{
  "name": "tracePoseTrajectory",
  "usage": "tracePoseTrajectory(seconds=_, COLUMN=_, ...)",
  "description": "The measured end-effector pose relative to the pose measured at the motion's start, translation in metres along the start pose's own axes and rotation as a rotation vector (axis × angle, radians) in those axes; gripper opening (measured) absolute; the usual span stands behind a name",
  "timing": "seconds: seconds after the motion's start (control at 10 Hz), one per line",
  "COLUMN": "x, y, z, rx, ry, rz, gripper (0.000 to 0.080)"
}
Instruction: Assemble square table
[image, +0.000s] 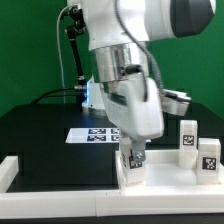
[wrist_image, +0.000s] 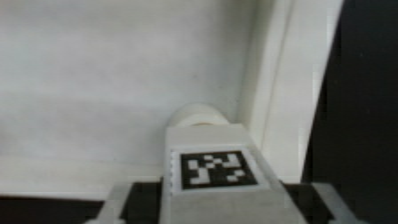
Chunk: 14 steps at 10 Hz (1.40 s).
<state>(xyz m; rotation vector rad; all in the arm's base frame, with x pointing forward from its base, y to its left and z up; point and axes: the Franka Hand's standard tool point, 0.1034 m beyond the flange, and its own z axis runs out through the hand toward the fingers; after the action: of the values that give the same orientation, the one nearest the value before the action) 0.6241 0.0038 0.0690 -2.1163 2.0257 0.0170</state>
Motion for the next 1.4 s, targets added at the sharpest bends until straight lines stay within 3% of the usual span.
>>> tracePoseTrajectory(seconds=0.2, x=-0.0002, y=0.0001, z=0.0001, rx=0.0, ry=0.001, rz=0.013, gripper=0.029)
tracePoseTrajectory(seconds=0.3, x=-0.0008, y=0.0006, z=0.0002, rx=-0.006, ry=0.003, rz=-0.045, gripper=0.0368)
tracePoseTrajectory(seconds=0.4, x=-0.003, y=0.0025, z=0.0009, rx=-0.037, ry=0.024, rz=-0.207, gripper=0.0368)
tracePoseTrajectory(seconds=0.5, x=-0.0043, y=0.0016, z=0.0015, rx=-0.036, ry=0.04, rz=-0.365, gripper=0.0564)
tracePoseTrajectory(seconds=0.6, x=-0.0068, y=0.0015, z=0.0004, rx=-0.066, ry=0.041, rz=-0.542, gripper=0.0623)
tracePoseTrajectory(seconds=0.7, x=-0.0085, y=0.0007, z=-0.0013, rx=-0.091, ry=0.033, rz=-0.685, gripper=0.0623)
tracePoseTrajectory(seconds=1.1, x=-0.0056, y=0.0004, z=-0.0014, rx=-0.095, ry=0.028, rz=-0.941, gripper=0.0649)
tracePoseTrajectory(seconds=1.3, x=-0.0012, y=-0.0024, z=-0.0023, rx=-0.125, ry=0.035, rz=-1.401, gripper=0.0649)
tracePoseTrajectory(seconds=1.4, x=-0.001, y=-0.0022, z=-0.0022, rx=-0.121, ry=0.035, rz=-1.361, gripper=0.0649)
